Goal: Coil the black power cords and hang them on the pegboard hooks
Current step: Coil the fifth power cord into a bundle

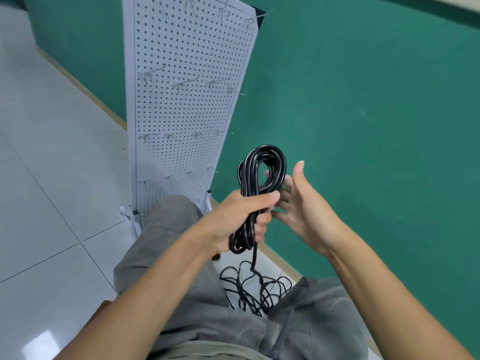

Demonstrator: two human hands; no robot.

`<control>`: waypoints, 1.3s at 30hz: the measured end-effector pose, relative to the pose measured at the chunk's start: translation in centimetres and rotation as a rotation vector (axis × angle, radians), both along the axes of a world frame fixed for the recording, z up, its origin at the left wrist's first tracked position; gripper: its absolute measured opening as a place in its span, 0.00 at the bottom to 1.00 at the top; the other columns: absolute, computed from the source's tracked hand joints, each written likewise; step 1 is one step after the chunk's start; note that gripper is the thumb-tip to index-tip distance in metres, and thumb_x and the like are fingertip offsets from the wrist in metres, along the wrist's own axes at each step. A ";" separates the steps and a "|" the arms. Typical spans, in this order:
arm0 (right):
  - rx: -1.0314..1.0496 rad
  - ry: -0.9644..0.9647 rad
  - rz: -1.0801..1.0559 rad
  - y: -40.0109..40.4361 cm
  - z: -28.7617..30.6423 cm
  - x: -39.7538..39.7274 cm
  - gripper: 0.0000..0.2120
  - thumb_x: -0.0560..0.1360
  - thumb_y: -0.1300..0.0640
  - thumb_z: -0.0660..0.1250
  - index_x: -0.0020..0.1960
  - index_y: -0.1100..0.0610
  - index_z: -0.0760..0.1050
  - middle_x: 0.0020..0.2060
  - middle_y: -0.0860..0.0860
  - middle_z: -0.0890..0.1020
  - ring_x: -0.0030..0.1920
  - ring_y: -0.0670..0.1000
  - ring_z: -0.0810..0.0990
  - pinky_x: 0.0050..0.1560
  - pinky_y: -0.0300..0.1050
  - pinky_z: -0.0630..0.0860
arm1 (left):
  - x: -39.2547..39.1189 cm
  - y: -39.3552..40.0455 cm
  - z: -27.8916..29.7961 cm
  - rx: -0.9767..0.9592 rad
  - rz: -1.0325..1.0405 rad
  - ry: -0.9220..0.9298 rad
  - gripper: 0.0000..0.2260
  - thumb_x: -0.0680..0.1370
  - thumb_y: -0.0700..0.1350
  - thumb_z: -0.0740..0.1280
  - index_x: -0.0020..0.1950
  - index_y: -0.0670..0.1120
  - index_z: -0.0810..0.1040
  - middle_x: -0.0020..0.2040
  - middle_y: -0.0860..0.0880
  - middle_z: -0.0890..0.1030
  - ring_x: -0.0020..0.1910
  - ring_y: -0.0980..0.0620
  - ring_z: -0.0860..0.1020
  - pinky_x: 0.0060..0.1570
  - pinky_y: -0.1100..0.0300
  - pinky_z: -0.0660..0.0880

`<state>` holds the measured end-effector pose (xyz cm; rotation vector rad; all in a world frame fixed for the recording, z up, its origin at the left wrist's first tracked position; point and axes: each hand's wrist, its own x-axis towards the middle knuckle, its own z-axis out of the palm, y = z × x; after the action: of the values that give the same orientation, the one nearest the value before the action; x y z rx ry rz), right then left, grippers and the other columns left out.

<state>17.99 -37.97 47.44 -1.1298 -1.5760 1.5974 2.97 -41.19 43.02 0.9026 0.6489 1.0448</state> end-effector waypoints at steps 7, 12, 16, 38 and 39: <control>-0.069 0.006 0.072 -2.3 -7.2 -1.7 0.44 0.75 0.26 0.44 0.67 0.59 0.77 0.58 0.58 0.85 0.61 0.58 0.83 0.69 0.53 0.73 | -3.0 1.2 0.4 -0.063 0.244 -0.120 0.13 0.82 0.49 0.68 0.40 0.48 0.72 0.29 0.53 0.69 0.24 0.56 0.67 0.27 0.64 0.67; 0.104 -0.137 0.036 -3.7 -8.9 -2.1 0.30 0.83 0.40 0.48 0.58 0.59 0.82 0.50 0.56 0.87 0.56 0.55 0.84 0.62 0.42 0.77 | -4.9 1.7 0.9 -0.071 0.462 -0.216 0.13 0.82 0.49 0.68 0.39 0.49 0.71 0.27 0.54 0.68 0.23 0.57 0.67 0.25 0.65 0.67; 0.238 -0.303 0.056 -4.0 -8.8 -1.9 0.12 0.84 0.57 0.62 0.51 0.60 0.84 0.47 0.50 0.87 0.50 0.44 0.83 0.51 0.29 0.73 | -6.7 2.3 0.7 -0.074 0.656 -0.221 0.13 0.82 0.50 0.70 0.40 0.49 0.72 0.29 0.53 0.69 0.26 0.55 0.67 0.29 0.62 0.67; 0.604 -0.288 -0.243 -2.5 -0.5 -1.9 0.19 0.73 0.67 0.75 0.49 0.51 0.68 0.49 0.43 0.79 0.36 0.51 0.84 0.39 0.41 0.78 | 0.9 1.0 -2.2 0.097 0.544 0.193 0.25 0.80 0.65 0.63 0.32 0.50 0.78 0.28 0.52 0.76 0.28 0.51 0.74 0.37 0.54 0.70; 0.583 -0.267 -0.262 -2.5 -0.5 -1.6 0.19 0.72 0.67 0.77 0.49 0.53 0.68 0.48 0.41 0.79 0.35 0.51 0.85 0.39 0.42 0.79 | 1.0 0.7 -2.0 0.092 0.510 0.179 0.25 0.79 0.67 0.63 0.32 0.50 0.78 0.28 0.52 0.76 0.28 0.51 0.73 0.37 0.54 0.70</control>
<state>16.40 -40.45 46.96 -1.1811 -1.8096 0.7614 4.01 -40.44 41.04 0.9405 1.0210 1.4666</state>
